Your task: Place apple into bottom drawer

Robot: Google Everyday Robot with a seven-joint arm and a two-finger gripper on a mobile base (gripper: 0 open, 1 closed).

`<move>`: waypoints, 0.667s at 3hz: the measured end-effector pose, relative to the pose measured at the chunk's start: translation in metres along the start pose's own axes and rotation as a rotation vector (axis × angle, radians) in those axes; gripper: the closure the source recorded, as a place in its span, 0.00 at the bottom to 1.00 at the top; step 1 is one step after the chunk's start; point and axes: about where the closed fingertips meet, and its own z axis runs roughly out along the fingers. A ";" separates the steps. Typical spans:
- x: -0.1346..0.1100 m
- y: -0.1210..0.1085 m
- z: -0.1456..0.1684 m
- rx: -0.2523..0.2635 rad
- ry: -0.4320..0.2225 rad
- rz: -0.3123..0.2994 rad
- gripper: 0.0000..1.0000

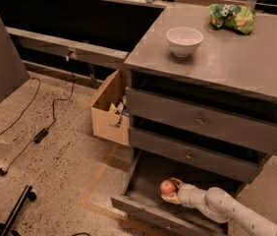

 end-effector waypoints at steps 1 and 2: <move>0.012 0.000 0.021 -0.016 -0.011 -0.001 1.00; 0.025 0.001 0.040 -0.010 -0.008 -0.004 0.82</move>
Offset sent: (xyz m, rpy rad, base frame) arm 0.0247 0.0135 -0.0690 -0.0064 -0.0093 -0.0030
